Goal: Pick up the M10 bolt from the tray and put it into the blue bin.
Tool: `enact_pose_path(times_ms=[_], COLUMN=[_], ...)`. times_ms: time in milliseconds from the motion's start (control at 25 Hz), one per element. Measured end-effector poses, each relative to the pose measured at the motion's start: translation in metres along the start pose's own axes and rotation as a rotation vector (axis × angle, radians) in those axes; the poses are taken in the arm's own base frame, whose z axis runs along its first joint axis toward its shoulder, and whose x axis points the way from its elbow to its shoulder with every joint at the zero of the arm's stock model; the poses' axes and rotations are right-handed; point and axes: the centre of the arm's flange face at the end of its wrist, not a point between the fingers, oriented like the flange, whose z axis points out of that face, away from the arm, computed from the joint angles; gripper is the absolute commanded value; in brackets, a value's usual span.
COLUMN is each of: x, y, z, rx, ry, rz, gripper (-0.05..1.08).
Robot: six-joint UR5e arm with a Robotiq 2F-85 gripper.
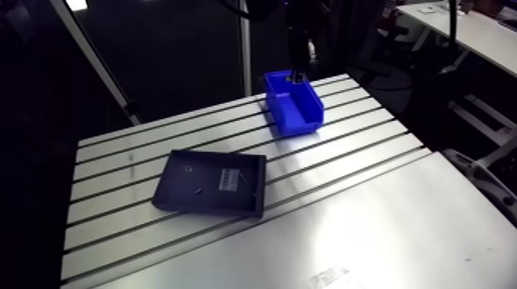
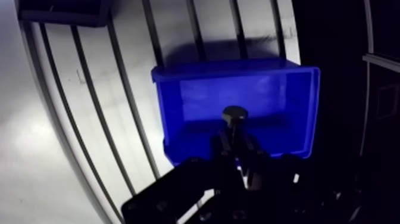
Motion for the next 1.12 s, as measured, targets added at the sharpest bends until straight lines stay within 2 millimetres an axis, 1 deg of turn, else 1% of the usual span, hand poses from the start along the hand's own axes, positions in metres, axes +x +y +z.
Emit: enact_pose_path(times_ms=[400, 1120], x=[-0.010, -0.016], y=[0.012, 0.023], z=[0.030, 0.083], rx=[0.021, 0.051], ry=[0.004, 0.007], rz=[0.020, 0.032], gripper=[1.05, 1.03])
